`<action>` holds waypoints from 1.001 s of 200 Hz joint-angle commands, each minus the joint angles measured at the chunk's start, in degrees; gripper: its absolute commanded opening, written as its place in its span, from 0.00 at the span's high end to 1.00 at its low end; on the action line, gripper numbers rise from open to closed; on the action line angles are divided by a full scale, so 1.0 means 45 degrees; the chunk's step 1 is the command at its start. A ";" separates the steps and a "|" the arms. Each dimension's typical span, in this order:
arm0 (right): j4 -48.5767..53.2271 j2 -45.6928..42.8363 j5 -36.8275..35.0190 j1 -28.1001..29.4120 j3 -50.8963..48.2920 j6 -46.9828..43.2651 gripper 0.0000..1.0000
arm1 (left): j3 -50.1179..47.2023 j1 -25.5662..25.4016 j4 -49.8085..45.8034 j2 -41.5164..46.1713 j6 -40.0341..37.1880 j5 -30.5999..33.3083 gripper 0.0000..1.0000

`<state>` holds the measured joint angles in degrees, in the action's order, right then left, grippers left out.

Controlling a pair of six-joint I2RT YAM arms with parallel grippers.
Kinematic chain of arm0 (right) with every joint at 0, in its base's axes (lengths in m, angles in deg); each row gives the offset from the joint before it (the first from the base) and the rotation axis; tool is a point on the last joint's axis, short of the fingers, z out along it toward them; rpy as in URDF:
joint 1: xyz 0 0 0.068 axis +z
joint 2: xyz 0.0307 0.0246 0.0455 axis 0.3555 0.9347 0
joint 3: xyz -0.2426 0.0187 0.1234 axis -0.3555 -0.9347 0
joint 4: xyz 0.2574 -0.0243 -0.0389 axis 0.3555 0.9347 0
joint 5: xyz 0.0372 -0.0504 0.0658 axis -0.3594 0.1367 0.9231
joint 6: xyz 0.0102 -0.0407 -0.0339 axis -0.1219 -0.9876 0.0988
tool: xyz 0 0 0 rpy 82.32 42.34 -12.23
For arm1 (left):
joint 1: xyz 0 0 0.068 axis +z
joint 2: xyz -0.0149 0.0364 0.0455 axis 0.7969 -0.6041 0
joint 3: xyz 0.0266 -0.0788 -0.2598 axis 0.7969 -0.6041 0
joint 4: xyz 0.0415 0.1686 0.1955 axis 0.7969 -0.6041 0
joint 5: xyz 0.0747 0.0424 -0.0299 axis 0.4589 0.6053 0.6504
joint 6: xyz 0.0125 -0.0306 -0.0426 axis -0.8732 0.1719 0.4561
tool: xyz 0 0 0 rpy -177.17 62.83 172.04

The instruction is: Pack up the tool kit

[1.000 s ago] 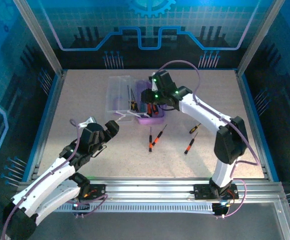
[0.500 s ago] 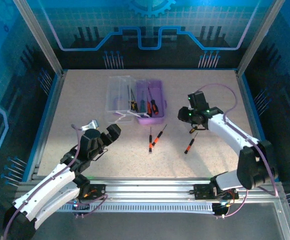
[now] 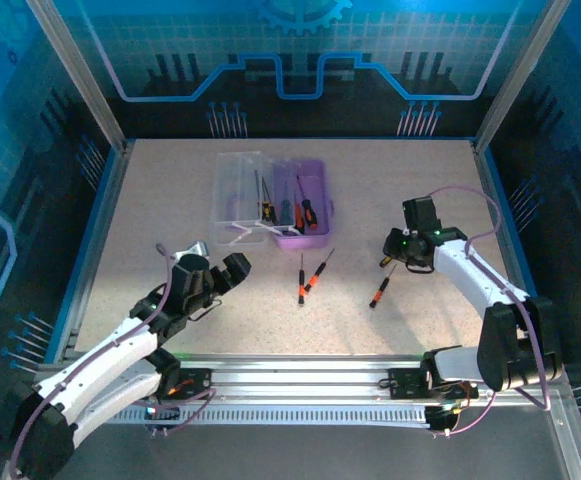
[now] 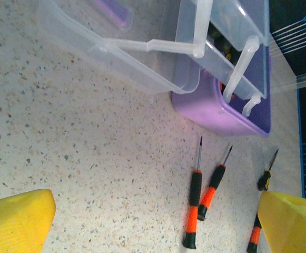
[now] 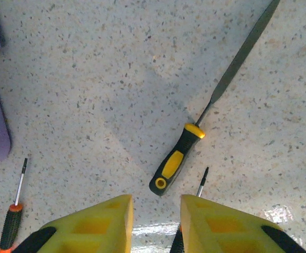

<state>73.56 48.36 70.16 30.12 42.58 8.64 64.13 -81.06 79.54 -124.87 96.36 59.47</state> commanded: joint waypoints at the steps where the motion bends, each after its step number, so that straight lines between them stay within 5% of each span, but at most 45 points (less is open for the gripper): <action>1: 0.0320 -0.0118 0.0283 -0.0152 -0.0187 -0.0103 0.69 | 0.0202 0.0087 0.0352 -0.0096 0.0108 -0.0717 0.01; 200: 0.0351 -0.0365 -0.1205 -0.0173 -0.1036 0.0751 0.63 | 0.0961 -0.0492 0.3237 -0.4134 0.0479 -0.3091 0.01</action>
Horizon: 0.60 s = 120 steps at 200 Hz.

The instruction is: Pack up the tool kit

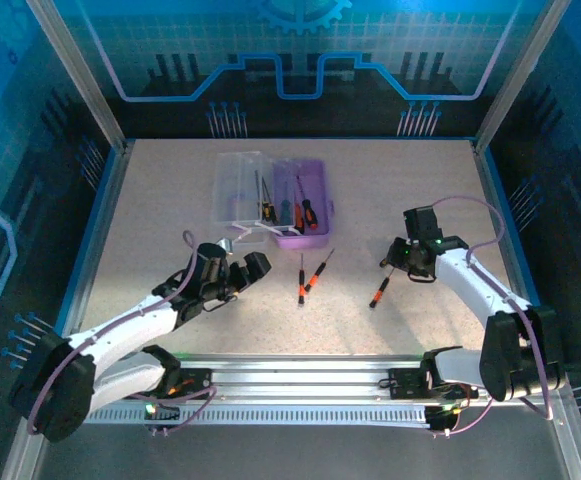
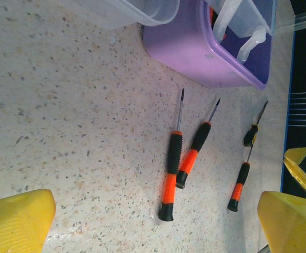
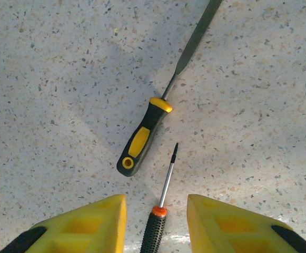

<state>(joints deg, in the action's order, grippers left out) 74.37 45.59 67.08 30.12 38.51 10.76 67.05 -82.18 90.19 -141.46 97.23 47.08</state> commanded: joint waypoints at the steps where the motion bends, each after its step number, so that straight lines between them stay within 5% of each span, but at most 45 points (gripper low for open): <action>1: 0.0170 0.0275 -0.0520 -0.0172 -0.0132 0.0294 0.63 | 0.0305 -0.0241 0.0903 -0.0481 0.0298 -0.0339 0.01; 56: -0.0018 0.1006 -0.0269 -0.0220 -0.0259 0.0649 0.57 | 0.1488 -0.0667 0.1423 -0.2423 0.0373 -0.1046 0.01; 120: -0.0427 0.2031 0.0179 -0.0099 0.0544 0.0465 0.62 | 0.1648 -0.0752 0.1267 -0.2773 0.0322 -0.1251 0.01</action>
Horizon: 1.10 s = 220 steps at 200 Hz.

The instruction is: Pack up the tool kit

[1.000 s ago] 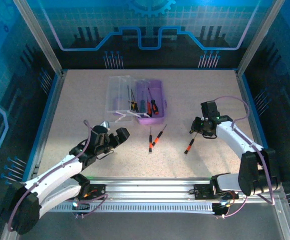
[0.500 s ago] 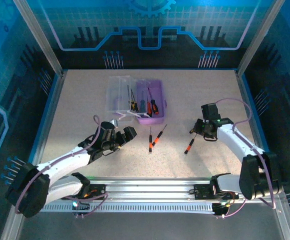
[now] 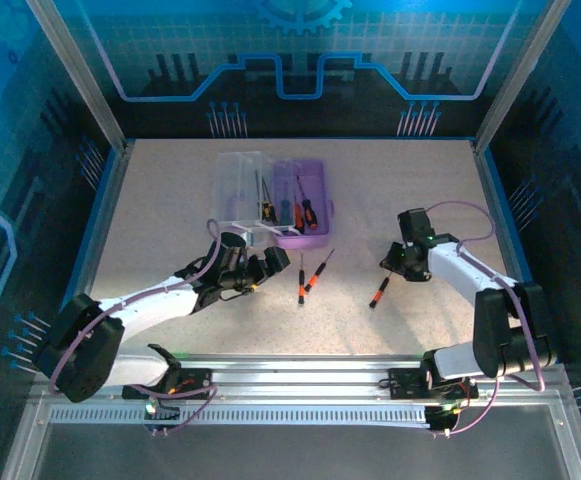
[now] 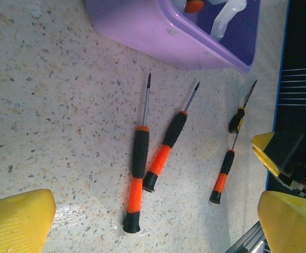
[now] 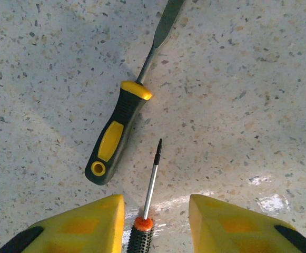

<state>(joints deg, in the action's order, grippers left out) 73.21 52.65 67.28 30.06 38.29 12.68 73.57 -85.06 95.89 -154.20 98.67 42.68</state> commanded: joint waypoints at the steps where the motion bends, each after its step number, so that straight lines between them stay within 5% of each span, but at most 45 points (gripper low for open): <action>1: -0.0165 0.0494 0.0128 -0.0082 0.0616 0.0028 0.62 | 0.0200 -0.0117 -0.0020 0.0075 -0.0003 -0.0269 0.01; 114: -0.0009 0.3403 0.0416 -0.0098 0.2846 -0.0627 0.63 | -0.0540 -0.0112 -0.1147 0.2039 -0.0330 0.0732 0.01; 220: 0.0203 0.2782 -0.0247 -0.0135 0.2528 -0.1056 0.63 | -0.0628 -0.0112 -0.1352 0.2445 -0.0429 0.1081 0.01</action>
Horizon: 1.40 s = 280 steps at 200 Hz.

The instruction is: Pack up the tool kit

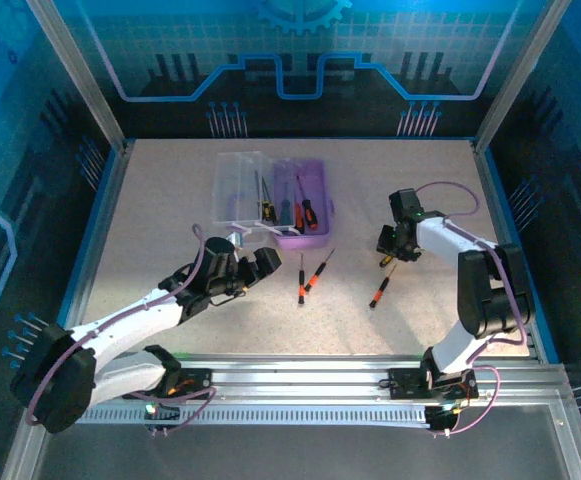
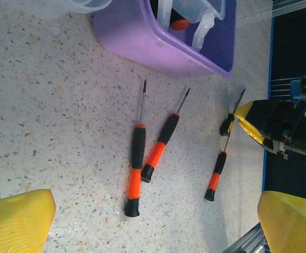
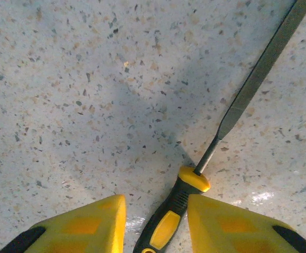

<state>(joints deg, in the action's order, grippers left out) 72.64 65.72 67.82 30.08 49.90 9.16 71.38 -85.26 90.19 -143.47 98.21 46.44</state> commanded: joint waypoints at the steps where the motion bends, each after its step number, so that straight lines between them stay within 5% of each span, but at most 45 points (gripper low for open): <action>1: 0.0333 -0.0117 -0.0361 -0.0141 -0.0048 -0.0274 0.63 | -0.0148 -0.0074 -0.0092 0.0045 -0.0322 0.0247 0.01; 126: -0.0015 0.1109 -0.0405 -0.0210 0.0029 0.0077 0.62 | -0.0288 -0.0066 -0.0237 0.0255 -0.0336 0.0350 0.01; 193: -0.0325 0.1288 -0.0365 -0.0166 0.0301 -0.0086 0.87 | -0.0174 -0.0041 -0.0517 0.0401 -0.0499 0.0439 0.01; 248: 0.0176 0.0479 -0.0601 0.0392 0.1618 -0.0489 0.89 | -0.0202 0.0201 -0.1610 0.1781 -0.1111 0.1642 0.01; 280: 0.0665 0.0636 -0.0557 0.2072 0.3683 -0.0642 0.89 | -0.0230 0.0505 -0.3554 0.3304 -0.0993 0.3948 0.01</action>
<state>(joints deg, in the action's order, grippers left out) 74.67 70.13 64.96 33.51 59.49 7.61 70.73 -84.04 82.47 -133.00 95.05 54.57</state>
